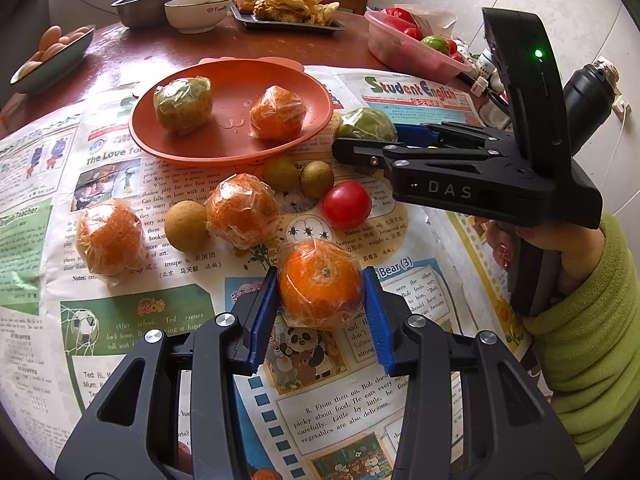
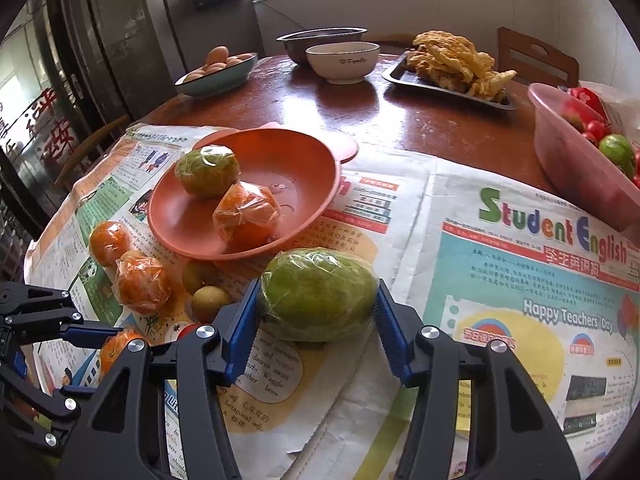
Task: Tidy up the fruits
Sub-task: 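Grasp a wrapped orange with the left tool while the right tool grasps a large green pomelo, then carry the orange with the left tool into the plate while the right tool carries the pomelo there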
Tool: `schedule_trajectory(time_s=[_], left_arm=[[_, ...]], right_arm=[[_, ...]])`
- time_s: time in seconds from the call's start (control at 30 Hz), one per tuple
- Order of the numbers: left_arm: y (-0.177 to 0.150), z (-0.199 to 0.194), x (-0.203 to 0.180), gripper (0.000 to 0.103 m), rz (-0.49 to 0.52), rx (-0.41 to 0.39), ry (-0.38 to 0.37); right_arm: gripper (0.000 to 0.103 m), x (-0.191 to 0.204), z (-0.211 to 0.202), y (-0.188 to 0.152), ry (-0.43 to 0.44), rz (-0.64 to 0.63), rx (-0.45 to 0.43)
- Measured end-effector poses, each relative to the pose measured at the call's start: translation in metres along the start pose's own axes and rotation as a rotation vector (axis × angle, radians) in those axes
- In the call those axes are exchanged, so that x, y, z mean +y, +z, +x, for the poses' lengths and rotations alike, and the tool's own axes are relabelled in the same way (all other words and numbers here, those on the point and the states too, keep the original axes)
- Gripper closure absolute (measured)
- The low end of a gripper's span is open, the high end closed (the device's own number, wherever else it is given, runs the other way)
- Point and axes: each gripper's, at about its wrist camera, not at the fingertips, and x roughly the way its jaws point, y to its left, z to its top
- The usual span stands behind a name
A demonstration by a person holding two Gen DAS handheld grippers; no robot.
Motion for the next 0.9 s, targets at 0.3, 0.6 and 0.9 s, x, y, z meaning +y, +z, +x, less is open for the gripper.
schedule_trajectory(time_s=[0.3,0.6,0.9], left_arm=[[0.002,-0.008,-0.002,0.07,0.014,-0.003,-0.013],[0.014,-0.031,-0.005,0.07,0.028,-0.053,-0.004],[0.026,-0.04,0.009,0.07,0.009,-0.076,0.024]], right_arm=[[0.05,-0.002,-0.019,-0.01,0.005,0.035,-0.028],[0.05,-0.001,-0.039,-0.011,0.003,0.047,-0.061],[0.05,0.0,-0.053,-0.005,-0.002,0.048,-0.098]])
